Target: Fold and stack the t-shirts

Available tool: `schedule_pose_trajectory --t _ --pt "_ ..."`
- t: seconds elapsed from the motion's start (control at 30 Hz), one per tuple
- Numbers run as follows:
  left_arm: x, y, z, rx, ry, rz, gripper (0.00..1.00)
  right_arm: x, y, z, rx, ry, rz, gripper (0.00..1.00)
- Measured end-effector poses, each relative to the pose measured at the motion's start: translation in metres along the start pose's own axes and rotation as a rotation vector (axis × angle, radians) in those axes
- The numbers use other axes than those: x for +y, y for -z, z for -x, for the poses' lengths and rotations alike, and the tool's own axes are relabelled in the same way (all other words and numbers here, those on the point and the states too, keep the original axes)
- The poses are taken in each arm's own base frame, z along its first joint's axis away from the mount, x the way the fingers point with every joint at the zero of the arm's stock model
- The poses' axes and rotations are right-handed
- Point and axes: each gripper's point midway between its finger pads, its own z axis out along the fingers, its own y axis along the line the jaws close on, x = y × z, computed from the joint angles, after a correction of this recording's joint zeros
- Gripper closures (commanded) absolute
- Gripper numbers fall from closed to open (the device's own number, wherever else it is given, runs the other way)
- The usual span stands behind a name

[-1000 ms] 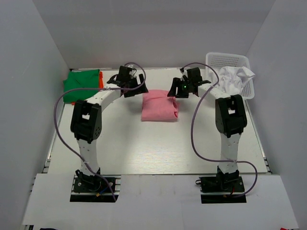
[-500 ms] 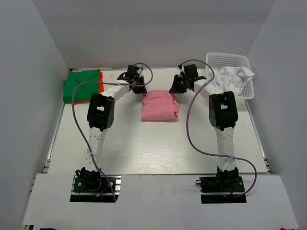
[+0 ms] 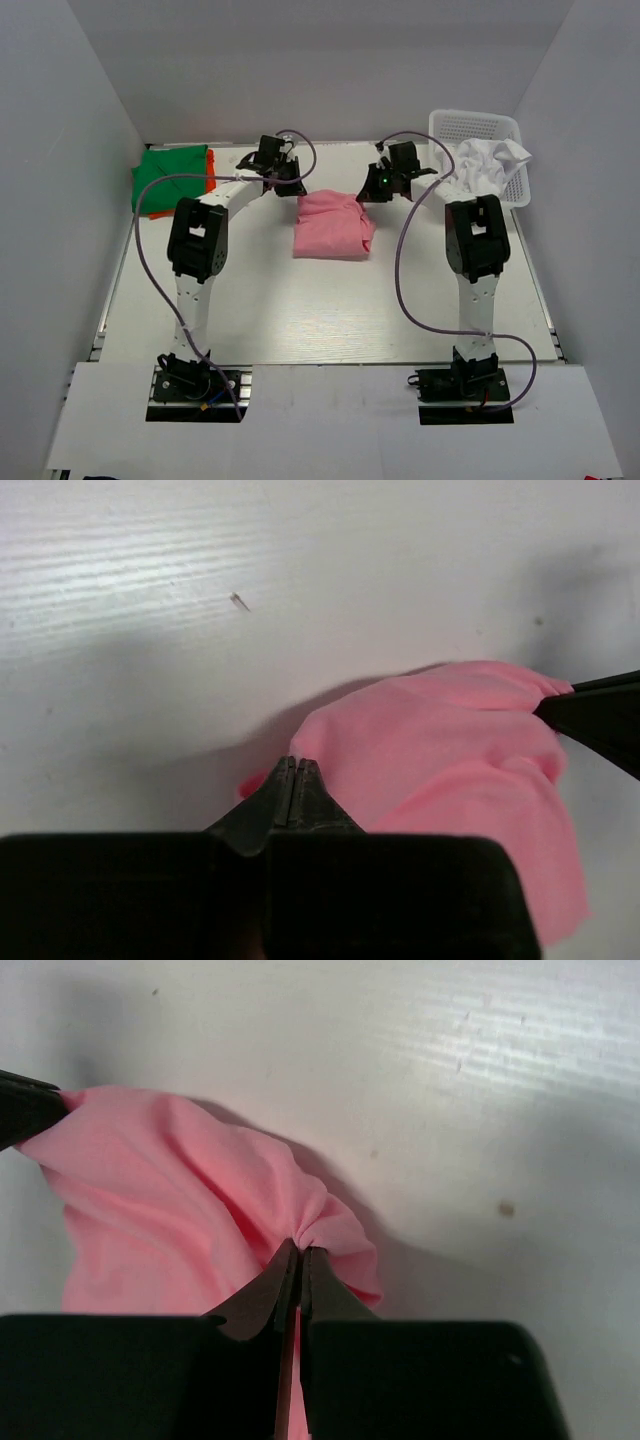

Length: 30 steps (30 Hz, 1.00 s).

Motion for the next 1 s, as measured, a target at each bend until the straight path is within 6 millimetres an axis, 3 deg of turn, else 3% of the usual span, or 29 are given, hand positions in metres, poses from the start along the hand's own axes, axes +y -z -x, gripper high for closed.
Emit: schedule_pose_trajectory --t 0.3,0.47,0.67,0.77,1.0 --pt "-0.048 0.087 0.027 -0.149 -0.054 -0.106 1.0 0.053 0.09 0.017 -0.171 0.056 0.083 1.0" --pt "-0.063 0.104 0.035 -0.196 -0.076 -0.154 1.0 0.06 0.112 0.009 -0.213 0.05 0.093 1.0" --pt "-0.066 0.088 0.03 -0.168 -0.079 -0.176 1.0 0.048 0.105 0.001 -0.202 0.008 0.055 1.0" --pt "-0.063 0.064 0.032 -0.145 -0.07 -0.174 1.0 0.034 0.096 -0.003 -0.194 -0.032 0.008 1.0" --pt "-0.045 -0.002 0.024 -0.074 -0.046 -0.151 1.0 -0.02 0.076 -0.012 -0.184 -0.165 -0.146 1.0"
